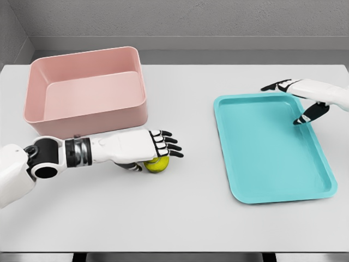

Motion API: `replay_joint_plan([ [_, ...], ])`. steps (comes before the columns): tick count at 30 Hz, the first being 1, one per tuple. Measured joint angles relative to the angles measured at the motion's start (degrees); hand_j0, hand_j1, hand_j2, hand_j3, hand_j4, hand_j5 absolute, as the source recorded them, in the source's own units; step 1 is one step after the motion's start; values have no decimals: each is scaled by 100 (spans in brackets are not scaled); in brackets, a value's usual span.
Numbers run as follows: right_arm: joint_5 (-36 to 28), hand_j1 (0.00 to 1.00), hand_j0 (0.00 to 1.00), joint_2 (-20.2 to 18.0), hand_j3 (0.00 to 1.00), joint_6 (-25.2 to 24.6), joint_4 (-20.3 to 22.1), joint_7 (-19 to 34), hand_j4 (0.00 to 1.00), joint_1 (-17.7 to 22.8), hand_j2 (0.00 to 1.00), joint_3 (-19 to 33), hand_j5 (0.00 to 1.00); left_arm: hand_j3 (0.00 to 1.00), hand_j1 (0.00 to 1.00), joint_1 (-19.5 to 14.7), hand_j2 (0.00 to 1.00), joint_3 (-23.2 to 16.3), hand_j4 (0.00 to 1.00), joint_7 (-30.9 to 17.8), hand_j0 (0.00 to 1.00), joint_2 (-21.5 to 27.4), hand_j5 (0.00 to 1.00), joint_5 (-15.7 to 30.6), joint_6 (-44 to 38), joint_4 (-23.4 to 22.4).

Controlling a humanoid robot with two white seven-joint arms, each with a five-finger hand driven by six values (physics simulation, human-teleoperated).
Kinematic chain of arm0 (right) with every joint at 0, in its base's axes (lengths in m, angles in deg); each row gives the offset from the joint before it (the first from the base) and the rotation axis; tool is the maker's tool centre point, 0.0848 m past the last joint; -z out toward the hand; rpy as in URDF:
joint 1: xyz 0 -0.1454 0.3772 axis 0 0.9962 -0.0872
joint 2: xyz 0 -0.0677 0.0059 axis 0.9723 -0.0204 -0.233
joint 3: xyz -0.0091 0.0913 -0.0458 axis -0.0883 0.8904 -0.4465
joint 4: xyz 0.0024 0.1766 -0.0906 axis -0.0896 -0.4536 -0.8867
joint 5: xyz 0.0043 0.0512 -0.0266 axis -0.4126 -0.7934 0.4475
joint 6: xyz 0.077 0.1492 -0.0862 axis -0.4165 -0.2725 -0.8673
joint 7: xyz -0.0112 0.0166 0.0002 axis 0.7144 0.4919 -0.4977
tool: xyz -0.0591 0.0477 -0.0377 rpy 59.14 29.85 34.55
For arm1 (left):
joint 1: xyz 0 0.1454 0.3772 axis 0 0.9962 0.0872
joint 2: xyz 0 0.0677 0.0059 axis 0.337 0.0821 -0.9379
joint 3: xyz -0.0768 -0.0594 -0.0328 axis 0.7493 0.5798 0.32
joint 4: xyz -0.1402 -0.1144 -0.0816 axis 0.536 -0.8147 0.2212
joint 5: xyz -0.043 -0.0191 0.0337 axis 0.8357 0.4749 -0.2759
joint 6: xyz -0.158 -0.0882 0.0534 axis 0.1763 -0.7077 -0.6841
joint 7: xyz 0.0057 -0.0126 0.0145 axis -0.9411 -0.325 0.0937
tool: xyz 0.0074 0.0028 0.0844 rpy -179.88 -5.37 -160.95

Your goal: Put the tennis from the blue tray into the pink basket with both arms

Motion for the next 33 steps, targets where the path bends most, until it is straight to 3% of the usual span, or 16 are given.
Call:
replay_joint_plan([
  [33,-1,100,100,-8,100,0,-39,60,100,-79,100,475,100,100,100,18,100,-52,100,-57,100,18,100,-32,-1,-51],
])
